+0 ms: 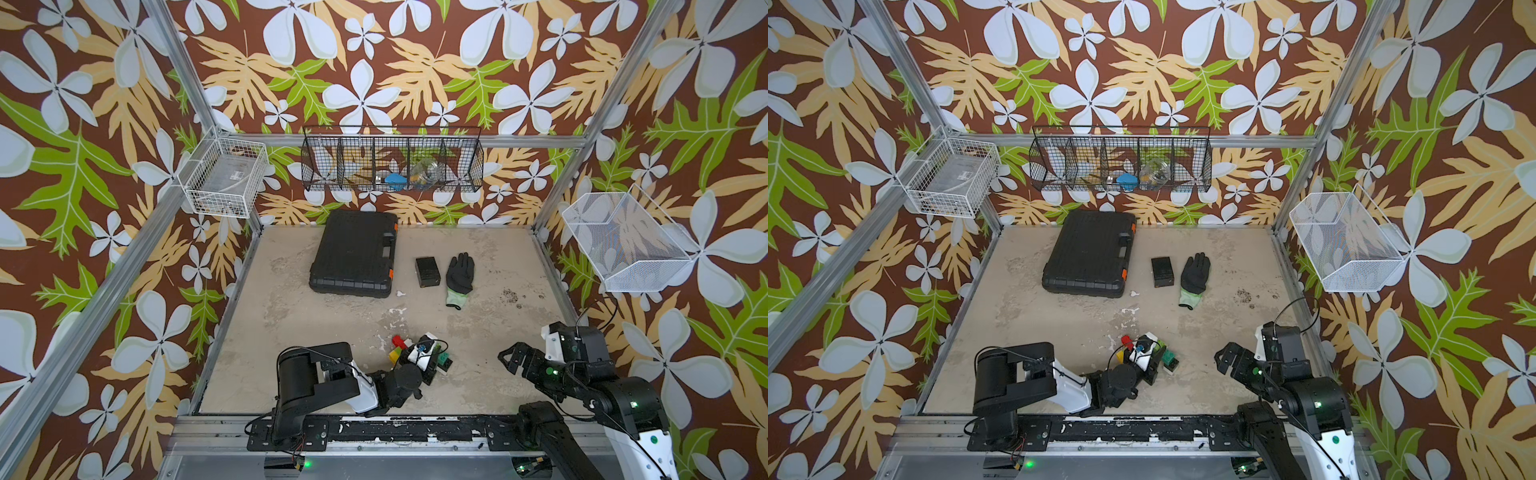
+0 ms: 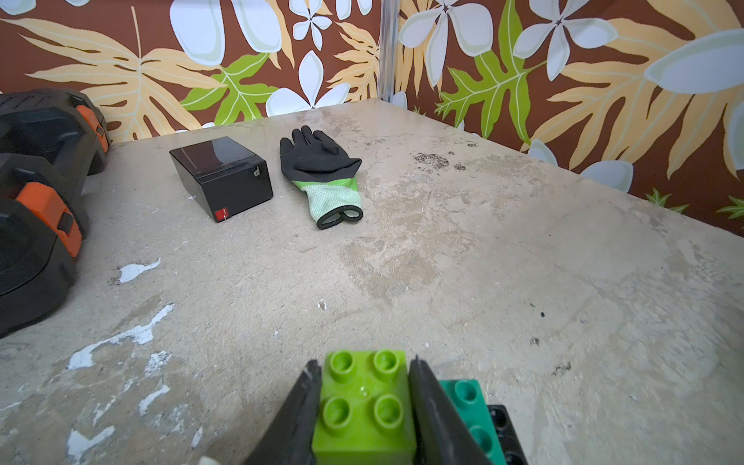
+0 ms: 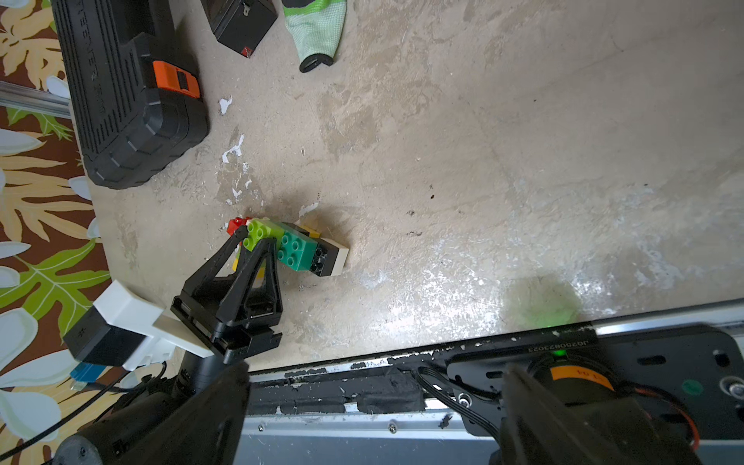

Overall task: Assemble a giraffe with lego
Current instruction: Place the lego brick at the center of the board.

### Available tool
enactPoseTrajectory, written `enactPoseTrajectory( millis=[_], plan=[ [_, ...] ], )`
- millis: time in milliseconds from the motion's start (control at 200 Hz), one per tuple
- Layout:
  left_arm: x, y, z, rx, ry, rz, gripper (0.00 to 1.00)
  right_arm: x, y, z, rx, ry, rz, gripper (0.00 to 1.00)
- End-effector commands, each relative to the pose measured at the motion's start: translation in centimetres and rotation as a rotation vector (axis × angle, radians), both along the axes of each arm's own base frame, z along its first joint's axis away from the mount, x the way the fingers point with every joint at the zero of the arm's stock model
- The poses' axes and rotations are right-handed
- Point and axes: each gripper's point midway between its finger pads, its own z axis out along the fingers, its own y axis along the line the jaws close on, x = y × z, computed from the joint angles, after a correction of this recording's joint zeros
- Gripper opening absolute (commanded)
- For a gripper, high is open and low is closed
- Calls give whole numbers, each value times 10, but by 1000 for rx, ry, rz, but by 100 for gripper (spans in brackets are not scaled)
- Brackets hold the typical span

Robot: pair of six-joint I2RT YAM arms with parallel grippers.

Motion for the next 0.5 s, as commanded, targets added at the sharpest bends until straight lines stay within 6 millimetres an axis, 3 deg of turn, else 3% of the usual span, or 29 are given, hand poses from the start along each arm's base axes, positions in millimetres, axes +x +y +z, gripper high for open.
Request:
enactPoseTrajectory(
  millis=[0,290,495],
  plan=[
    [-5,7,-6,24,10,-1,38,-1,1,1,14,5,-11,100],
    [-10,15,0,6,7,13,53,1,0,0,10,4,-17,100],
    [-17,20,20,-17,-31,1,75,6,0,2,6,3,-14,100]
  ],
)
